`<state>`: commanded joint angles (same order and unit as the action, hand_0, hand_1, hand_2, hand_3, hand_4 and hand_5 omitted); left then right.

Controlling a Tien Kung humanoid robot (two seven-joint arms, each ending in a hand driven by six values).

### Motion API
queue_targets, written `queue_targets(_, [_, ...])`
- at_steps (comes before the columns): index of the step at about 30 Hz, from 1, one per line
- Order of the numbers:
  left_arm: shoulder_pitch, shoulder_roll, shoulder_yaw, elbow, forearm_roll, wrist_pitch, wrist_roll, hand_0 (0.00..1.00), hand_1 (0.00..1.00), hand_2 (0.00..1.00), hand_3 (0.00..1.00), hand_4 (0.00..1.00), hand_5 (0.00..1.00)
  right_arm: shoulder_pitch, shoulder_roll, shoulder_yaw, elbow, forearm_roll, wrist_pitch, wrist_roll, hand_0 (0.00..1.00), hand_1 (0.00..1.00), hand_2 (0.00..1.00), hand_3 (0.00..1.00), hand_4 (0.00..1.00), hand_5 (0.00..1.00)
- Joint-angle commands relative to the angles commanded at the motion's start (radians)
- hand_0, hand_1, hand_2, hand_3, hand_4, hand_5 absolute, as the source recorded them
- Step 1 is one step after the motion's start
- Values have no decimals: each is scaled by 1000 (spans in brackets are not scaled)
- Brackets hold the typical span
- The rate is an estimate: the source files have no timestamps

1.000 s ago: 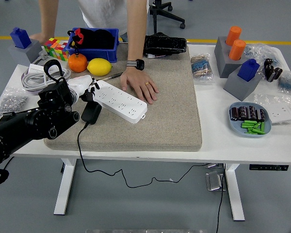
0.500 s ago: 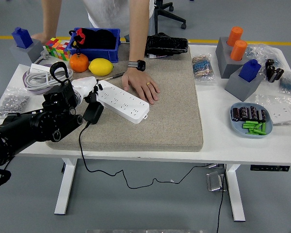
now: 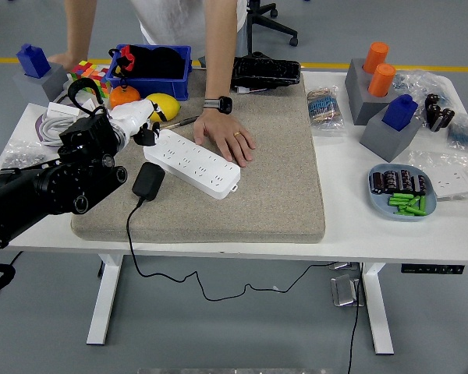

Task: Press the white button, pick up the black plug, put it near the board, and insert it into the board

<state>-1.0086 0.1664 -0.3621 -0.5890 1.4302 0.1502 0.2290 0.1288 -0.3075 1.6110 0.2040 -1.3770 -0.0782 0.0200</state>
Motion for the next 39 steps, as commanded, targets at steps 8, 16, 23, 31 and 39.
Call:
queue_targets(8, [104,66,-237,-175,126,-11,-1,131,196,272,706,609,2,-5,4,7,1,-6,-1,-1,687,599,591,578,645,334])
queue_targets(16, [246,126,-407,-390,217,25,15,460,621,570,765,820,121,-10,10,13,4,-10,-3,-1,688,599,591,578,645,334])
queue_targets(23, [364,152,-452,-515,280,68,65,746,810,769,808,922,263,-10,12,7,13,-6,-4,0,687,599,591,578,645,334])
queue_targets(31, [485,158,-485,-572,294,83,108,879,893,883,914,998,442,-12,16,0,17,-3,-5,0,688,599,591,579,644,334])
queue_targets(39, [553,146,-515,-604,288,73,148,883,910,903,951,998,651,-12,19,-8,19,-3,-6,0,688,598,591,579,645,334])
